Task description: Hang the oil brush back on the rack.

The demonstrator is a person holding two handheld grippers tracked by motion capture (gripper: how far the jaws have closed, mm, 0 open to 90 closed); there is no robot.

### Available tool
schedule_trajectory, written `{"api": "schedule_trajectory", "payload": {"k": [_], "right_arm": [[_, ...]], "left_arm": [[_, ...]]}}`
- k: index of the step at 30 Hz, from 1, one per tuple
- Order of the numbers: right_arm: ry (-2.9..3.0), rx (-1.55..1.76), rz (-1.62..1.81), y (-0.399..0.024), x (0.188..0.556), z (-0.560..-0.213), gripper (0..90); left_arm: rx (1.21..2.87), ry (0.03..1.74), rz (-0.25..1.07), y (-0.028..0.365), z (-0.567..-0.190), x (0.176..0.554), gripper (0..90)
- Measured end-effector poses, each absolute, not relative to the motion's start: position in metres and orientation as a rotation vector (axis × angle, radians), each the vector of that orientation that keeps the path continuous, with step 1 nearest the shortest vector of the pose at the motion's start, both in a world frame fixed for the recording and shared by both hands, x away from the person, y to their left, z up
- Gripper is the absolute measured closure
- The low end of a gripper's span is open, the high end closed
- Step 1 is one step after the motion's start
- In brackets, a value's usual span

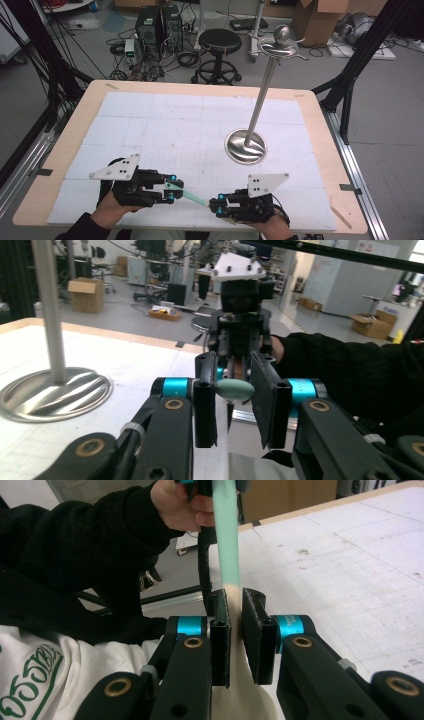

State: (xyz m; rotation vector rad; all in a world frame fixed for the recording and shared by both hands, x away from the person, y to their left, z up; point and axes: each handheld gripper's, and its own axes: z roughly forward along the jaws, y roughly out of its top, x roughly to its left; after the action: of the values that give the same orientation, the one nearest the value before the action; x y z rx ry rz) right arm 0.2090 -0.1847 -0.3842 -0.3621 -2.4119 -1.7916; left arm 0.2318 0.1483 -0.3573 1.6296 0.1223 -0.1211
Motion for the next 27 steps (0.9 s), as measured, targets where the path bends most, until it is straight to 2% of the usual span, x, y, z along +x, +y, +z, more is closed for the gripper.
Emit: {"api": "schedule_trajectory", "payload": {"k": [11, 14, 16, 20, 24, 27], "right_arm": [[-2.375, -0.301, -1.814, -0.186, 0.210, -0.387, 80.9], [-2.370, -0.324, -1.824, -0.185, 0.211, -0.387, 78.0], [-2.350, -0.387, -1.824, -0.184, 0.213, -0.387, 60.5], [-2.405, -0.451, -1.828, -0.182, 0.213, -0.384, 43.8], [-2.532, -0.482, -1.804, -0.170, 0.208, -0.380, 36.7], [-2.626, -0.466, -1.779, -0.161, 0.207, -0.376, 34.9]], "left_arm": [[1.679, 0.116, -0.102, 0.141, -0.339, 0.223, 75.6], [1.700, 0.135, -0.083, 0.140, -0.334, 0.223, 75.7], [1.726, 0.153, -0.073, 0.140, -0.331, 0.223, 75.7], [1.784, 0.207, -0.057, 0.138, -0.324, 0.225, 75.7], [1.827, 0.272, -0.045, 0.136, -0.318, 0.227, 75.6], [1.856, 0.295, -0.049, 0.133, -0.314, 0.229, 75.6]]}}
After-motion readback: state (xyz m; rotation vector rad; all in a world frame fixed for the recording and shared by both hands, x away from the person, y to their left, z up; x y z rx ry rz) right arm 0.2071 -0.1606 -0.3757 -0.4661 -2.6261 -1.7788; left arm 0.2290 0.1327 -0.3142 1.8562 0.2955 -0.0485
